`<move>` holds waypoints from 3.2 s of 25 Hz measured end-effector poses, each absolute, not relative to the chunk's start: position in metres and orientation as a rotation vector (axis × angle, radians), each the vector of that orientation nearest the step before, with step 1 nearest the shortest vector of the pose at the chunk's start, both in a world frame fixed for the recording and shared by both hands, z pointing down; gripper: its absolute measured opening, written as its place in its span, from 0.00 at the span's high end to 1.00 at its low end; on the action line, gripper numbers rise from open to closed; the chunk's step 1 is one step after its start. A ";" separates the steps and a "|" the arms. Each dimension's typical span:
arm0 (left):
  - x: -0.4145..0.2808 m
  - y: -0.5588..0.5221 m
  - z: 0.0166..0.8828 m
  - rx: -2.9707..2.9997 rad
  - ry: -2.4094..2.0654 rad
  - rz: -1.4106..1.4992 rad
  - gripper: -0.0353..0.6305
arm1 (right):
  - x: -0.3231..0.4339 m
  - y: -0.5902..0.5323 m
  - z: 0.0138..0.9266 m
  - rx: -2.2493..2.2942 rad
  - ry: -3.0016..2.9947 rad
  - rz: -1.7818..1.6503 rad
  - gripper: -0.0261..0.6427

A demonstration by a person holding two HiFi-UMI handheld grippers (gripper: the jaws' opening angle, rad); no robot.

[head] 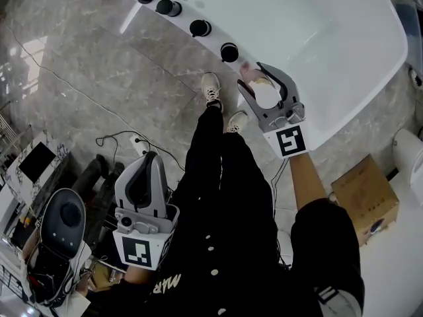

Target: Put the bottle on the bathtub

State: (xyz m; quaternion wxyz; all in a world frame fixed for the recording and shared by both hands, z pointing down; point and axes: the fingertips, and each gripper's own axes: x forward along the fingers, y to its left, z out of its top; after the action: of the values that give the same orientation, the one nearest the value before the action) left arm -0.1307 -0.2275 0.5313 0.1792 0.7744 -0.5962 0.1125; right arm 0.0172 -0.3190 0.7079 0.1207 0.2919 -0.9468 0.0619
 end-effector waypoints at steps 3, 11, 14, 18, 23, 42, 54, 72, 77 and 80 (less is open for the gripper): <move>-0.131 -0.225 0.531 2.174 -1.695 0.316 0.93 | 0.018 -0.316 0.710 0.840 -2.758 0.164 0.63; -0.132 -0.220 0.526 2.170 -1.708 0.300 0.93 | 0.015 -0.312 0.721 0.754 -2.657 0.016 0.62; -0.133 -0.219 0.522 2.169 -1.719 0.292 0.93 | 0.007 -0.307 0.725 0.676 -2.645 0.005 0.51; -0.133 -0.218 0.513 2.175 -1.734 0.267 0.93 | 0.007 -0.304 0.719 0.633 -2.633 0.011 0.40; -0.131 -0.215 0.488 2.190 -1.756 0.239 0.93 | 0.023 -0.299 0.676 0.660 -2.679 0.025 0.39; -0.149 -0.215 0.355 2.280 -1.914 -0.037 0.93 | 0.109 -0.281 0.405 1.159 -2.955 0.234 0.95; -0.162 -0.215 0.310 2.349 -1.969 -0.051 0.93 | 0.153 -0.276 0.314 1.592 -2.731 0.082 0.95; -0.185 -0.216 0.262 2.420 -2.118 -0.150 0.93 | 0.232 -0.244 0.273 1.914 -2.570 -0.099 0.96; -0.185 -0.213 0.260 2.423 -2.130 -0.148 0.93 | 0.242 -0.241 0.281 1.953 -2.531 -0.086 0.96; -0.181 -0.212 0.265 2.431 -2.116 -0.123 0.93 | 0.245 -0.239 0.285 1.962 -2.518 -0.075 0.96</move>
State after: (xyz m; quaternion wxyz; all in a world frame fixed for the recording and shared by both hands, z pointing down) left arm -0.1806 -0.2115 0.2652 -0.0416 0.7531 -0.6554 -0.0380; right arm 0.2447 -0.2395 0.2849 -0.0258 0.6142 -0.7884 -0.0236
